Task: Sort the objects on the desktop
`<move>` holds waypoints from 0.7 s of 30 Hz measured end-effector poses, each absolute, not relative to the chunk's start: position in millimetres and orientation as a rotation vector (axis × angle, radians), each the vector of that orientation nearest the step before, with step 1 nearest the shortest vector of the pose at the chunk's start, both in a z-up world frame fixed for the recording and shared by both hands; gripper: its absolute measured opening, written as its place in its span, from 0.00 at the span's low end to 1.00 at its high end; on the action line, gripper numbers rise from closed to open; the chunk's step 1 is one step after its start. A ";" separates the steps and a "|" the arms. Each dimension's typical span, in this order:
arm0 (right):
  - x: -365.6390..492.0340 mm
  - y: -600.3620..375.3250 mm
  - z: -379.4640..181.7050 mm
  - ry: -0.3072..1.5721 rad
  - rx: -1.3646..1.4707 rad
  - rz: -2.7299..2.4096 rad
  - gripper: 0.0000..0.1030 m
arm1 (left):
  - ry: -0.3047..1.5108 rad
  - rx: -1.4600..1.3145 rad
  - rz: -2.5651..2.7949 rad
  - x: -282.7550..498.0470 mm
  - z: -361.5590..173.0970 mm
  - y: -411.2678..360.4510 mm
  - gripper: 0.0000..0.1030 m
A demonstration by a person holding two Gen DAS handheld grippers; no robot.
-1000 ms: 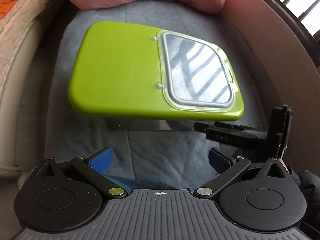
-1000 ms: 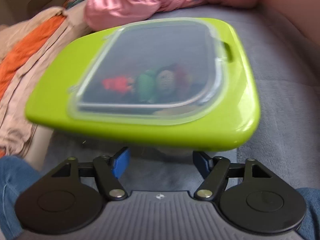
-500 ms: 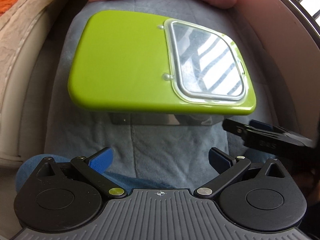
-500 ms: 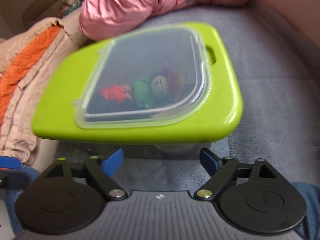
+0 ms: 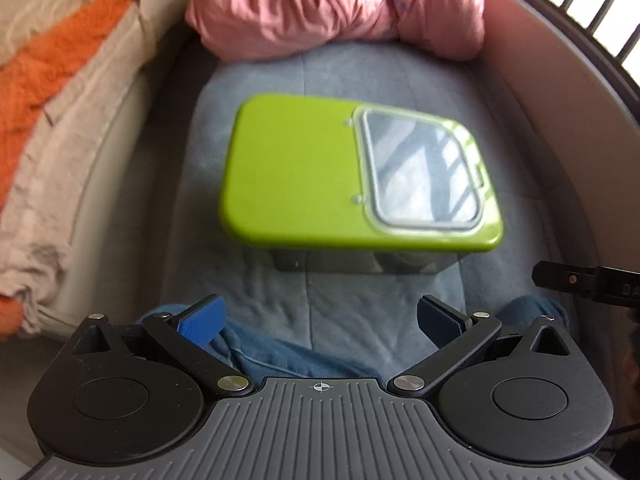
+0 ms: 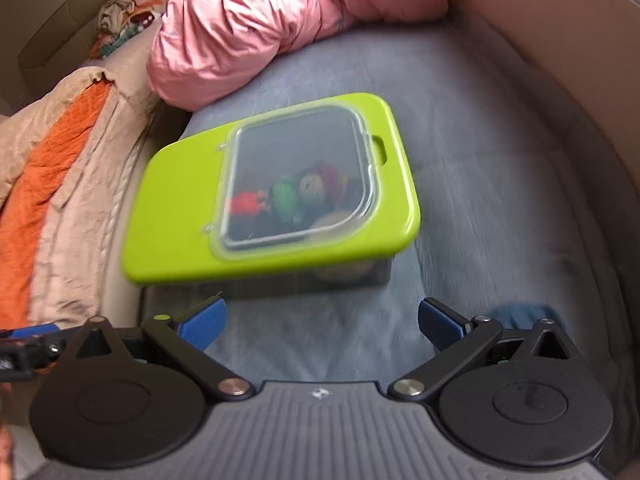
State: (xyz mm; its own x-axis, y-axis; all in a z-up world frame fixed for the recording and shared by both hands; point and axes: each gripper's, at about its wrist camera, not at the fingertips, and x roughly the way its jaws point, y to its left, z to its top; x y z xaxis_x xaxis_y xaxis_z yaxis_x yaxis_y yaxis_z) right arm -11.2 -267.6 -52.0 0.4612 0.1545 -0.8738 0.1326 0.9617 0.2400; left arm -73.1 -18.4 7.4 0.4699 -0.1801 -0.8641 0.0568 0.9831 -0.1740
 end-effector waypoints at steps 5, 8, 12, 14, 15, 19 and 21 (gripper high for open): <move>-55.0 -259.2 16.7 0.928 0.255 0.046 1.00 | 1.013 -0.165 -0.140 -91.0 40.0 -28.0 1.00; -71.4 -247.4 34.2 0.864 0.198 -0.033 1.00 | 1.014 -0.152 -0.131 -96.3 48.7 -36.3 1.00; -72.8 -233.1 30.3 0.905 0.135 -0.076 1.00 | 1.038 -0.094 -0.143 -96.3 41.9 -44.7 1.00; -70.1 -227.5 27.0 0.930 0.100 -0.091 1.00 | 1.047 -0.094 -0.140 -97.1 38.2 -43.3 1.00; -68.0 -225.0 25.0 0.943 0.083 -0.097 1.00 | 1.052 -0.098 -0.135 -98.5 36.6 -42.1 1.00; -64.4 -220.8 21.1 0.975 0.085 -0.081 1.00 | 1.064 -0.136 -0.103 -100.3 33.1 -33.0 1.00; -67.5 -219.3 21.9 0.983 0.098 -0.076 1.00 | 1.057 -0.141 -0.088 -101.7 34.6 -31.5 1.00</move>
